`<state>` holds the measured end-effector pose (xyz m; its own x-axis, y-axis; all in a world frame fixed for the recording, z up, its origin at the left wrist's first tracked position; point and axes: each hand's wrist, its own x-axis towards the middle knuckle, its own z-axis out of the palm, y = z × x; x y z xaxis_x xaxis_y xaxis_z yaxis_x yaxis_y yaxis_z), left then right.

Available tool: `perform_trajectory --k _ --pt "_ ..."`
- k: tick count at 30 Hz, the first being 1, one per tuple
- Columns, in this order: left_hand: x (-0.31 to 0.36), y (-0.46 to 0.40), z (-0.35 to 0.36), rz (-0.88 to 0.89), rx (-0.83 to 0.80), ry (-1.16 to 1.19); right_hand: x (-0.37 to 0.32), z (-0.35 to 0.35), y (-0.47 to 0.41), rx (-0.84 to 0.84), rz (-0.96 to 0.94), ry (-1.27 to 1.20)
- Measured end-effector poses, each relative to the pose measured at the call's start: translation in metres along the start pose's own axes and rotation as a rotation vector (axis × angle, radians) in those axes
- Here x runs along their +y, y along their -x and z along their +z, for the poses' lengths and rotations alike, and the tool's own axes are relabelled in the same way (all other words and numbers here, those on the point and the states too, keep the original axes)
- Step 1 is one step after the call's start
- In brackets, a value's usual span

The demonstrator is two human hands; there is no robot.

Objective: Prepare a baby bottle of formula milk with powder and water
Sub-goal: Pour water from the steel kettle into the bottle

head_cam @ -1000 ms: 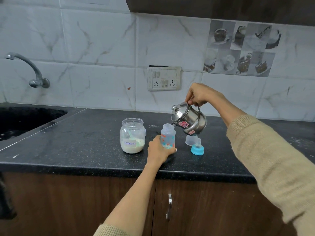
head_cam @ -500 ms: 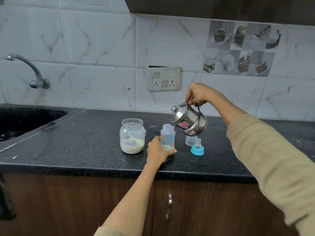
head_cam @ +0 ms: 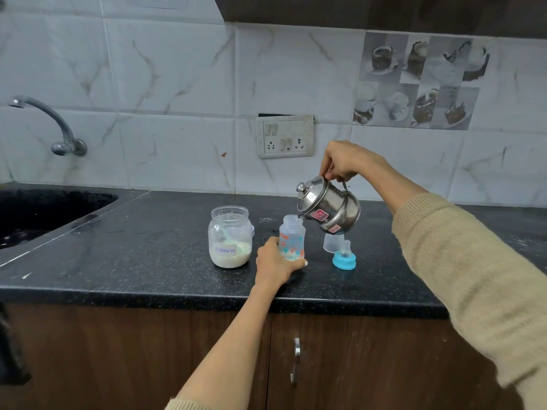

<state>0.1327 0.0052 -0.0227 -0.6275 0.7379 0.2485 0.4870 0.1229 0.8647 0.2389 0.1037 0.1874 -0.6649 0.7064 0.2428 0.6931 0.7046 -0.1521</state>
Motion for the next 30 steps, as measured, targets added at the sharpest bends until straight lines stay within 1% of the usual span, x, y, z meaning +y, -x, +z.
perform_trajectory --k 30 --pt "0.0017 0.0009 -0.0007 -0.007 -0.003 -0.015 -0.0035 -0.0011 -0.0042 0.034 -0.052 0.085"
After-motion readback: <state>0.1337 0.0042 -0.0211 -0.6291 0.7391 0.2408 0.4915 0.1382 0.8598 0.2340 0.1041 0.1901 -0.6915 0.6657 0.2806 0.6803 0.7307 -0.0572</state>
